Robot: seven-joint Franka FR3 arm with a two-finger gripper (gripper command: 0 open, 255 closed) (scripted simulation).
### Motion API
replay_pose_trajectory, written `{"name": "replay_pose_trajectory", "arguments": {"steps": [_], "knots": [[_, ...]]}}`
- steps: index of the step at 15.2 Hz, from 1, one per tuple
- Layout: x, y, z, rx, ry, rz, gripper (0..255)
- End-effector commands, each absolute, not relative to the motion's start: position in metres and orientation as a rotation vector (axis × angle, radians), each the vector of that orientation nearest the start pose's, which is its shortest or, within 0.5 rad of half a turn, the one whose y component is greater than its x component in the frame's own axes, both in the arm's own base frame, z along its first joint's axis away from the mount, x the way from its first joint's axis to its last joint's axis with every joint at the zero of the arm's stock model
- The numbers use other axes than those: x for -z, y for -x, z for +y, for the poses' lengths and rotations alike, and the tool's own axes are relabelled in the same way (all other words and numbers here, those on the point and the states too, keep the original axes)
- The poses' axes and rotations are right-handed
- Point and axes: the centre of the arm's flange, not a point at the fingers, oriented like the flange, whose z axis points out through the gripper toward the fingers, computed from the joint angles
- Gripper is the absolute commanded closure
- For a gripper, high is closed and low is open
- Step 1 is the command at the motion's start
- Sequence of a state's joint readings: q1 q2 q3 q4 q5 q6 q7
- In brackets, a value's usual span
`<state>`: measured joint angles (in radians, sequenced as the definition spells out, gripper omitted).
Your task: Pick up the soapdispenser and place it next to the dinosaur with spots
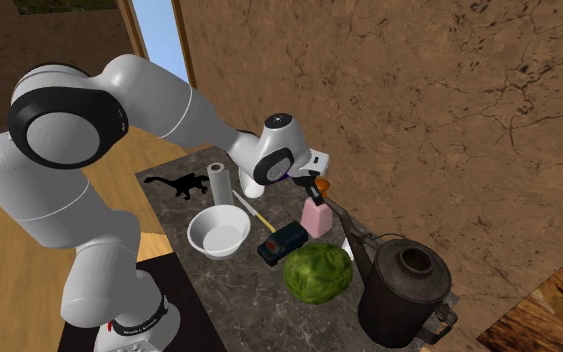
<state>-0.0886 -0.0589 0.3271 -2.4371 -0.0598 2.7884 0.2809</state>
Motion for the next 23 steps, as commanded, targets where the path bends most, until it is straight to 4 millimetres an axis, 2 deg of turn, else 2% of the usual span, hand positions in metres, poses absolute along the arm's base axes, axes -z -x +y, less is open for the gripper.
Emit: {"name": "replay_pose_trajectory", "arguments": {"steps": [1,2,23], "knots": [[-0.368,-0.497,0.124,0.621,3.023,-0.02,255],[-0.368,-0.497,0.124,0.621,3.023,-0.02,255],[-0.479,-0.497,0.124,0.621,3.023,-0.02,255]]}}
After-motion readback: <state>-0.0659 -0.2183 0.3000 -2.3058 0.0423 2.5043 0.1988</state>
